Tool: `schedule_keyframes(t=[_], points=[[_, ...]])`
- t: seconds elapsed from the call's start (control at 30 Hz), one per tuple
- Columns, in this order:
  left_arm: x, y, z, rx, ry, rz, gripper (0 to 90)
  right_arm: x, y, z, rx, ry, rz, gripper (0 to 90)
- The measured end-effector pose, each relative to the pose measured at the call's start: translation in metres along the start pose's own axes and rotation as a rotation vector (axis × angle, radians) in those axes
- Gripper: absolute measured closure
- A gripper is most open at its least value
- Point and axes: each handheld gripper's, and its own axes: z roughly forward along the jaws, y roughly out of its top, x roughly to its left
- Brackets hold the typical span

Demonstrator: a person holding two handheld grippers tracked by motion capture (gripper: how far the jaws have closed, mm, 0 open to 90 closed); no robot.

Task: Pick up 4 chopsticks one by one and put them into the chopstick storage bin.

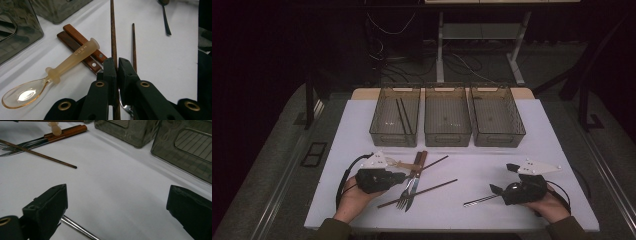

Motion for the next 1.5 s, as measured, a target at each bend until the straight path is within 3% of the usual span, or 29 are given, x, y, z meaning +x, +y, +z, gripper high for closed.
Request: schedule_keyframes(t=[0.3,0.73,0.97,1.23,1.5], points=[[0.008,0.013,-0.006,-0.038,0.011,-0.017,84.3,0.001,0.000,0.004,0.000,0.006,-0.004,3.7],[0.033,0.034,-0.016,-0.088,0.046,-0.065,84.3,0.001,0.000,0.003,-0.008,0.005,0.004,3.7],[0.046,0.055,-0.017,-0.122,0.083,-0.065,84.3,0.000,0.000,0.003,-0.009,0.005,0.005,3.7],[0.067,0.081,-0.012,-0.097,0.152,-0.055,84.3,0.000,0.000,0.002,-0.012,0.005,0.007,3.7],[0.091,0.101,-0.007,-0.087,0.206,-0.087,84.3,0.000,0.000,0.001,-0.017,0.001,0.007,3.7]])
